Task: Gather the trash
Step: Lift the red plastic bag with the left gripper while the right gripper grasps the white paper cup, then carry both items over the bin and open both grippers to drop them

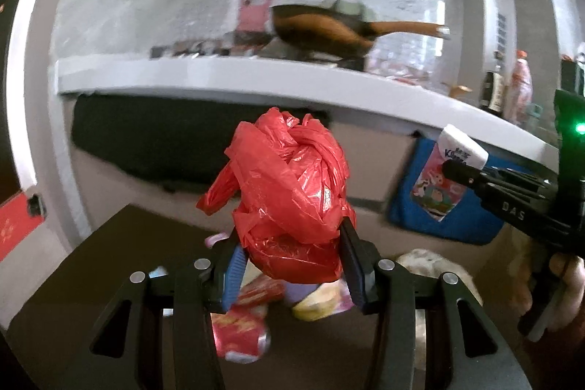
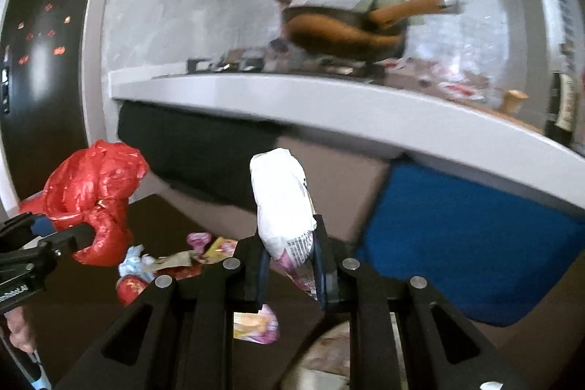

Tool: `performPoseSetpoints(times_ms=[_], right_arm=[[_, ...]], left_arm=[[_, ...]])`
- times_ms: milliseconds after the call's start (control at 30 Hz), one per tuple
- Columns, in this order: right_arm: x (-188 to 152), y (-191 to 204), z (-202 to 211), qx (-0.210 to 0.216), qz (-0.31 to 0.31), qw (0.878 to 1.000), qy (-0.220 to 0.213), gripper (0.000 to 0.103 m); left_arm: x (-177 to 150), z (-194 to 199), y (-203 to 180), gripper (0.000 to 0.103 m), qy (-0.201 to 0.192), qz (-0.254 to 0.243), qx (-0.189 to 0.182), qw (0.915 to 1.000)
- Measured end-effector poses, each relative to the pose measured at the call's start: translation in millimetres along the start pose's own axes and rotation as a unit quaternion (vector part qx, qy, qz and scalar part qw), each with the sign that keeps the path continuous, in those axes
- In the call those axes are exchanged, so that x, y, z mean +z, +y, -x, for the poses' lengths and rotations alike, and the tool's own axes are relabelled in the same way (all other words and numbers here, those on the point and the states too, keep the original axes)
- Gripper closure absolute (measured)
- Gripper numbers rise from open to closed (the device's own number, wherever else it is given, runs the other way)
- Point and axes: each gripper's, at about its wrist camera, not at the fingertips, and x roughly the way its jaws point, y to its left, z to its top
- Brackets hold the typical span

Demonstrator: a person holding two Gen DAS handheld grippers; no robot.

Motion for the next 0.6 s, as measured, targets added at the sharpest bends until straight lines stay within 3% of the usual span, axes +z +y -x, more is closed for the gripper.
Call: performPoseSetpoints(times_ms=[267,600], right_arm=[[-14,-68,45,-0.057,-0.033,0.998,-0.013,0.085],[-52,-129,65,-0.093,-0.069,0.993,0.000,0.085]], left_arm=[[9,-10,-87,0.055,-0.023,-0.041,-0.047,0.9978],[-6,-53,-166,0.055,0.024,-0.067,-0.105,0.9919]])
